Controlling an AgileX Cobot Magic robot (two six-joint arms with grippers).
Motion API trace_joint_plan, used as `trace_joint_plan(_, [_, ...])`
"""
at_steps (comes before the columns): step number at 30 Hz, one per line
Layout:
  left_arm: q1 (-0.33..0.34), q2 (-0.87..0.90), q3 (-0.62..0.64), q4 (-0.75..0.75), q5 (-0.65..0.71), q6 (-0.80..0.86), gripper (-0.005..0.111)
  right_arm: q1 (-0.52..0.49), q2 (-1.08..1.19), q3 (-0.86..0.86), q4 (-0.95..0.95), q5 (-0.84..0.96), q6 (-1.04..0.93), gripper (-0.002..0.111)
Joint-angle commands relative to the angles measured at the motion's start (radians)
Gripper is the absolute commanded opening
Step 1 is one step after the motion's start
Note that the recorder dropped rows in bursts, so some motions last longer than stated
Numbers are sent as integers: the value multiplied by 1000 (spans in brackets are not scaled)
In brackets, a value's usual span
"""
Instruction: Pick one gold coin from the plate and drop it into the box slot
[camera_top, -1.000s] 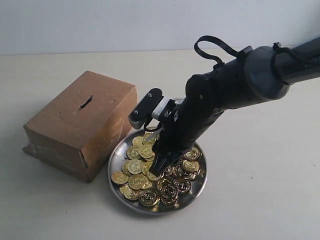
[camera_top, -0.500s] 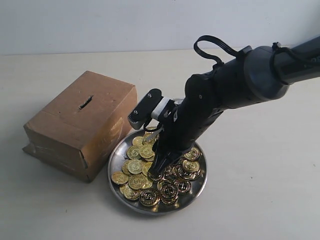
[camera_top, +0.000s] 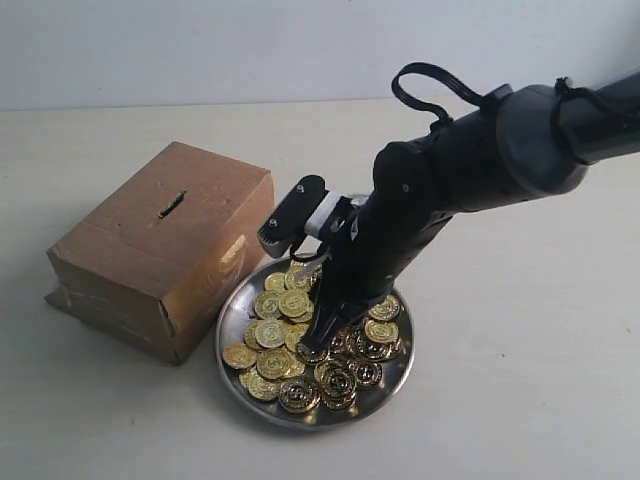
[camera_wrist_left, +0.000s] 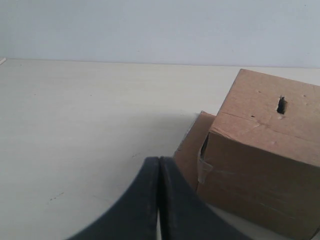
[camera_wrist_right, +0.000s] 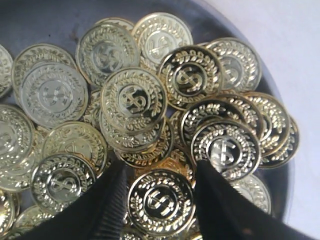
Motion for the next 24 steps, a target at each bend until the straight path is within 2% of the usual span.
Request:
trace_joint_plan(1, [3, -4, 0, -9, -5, 1, 0, 2, -64, 2, -9, 30, -4, 19])
trace_joint_plan(9, [3, -4, 0, -9, -5, 1, 0, 2, -163, 2, 8, 187, -69, 19])
trace_joint_plan(15, [3, -4, 0, -9, -5, 1, 0, 12, -250, 2, 166, 262, -235, 19])
trace_joint_plan(24, [3, -4, 0, -9, -5, 1, 0, 137, -371, 2, 185, 314, -284, 19])
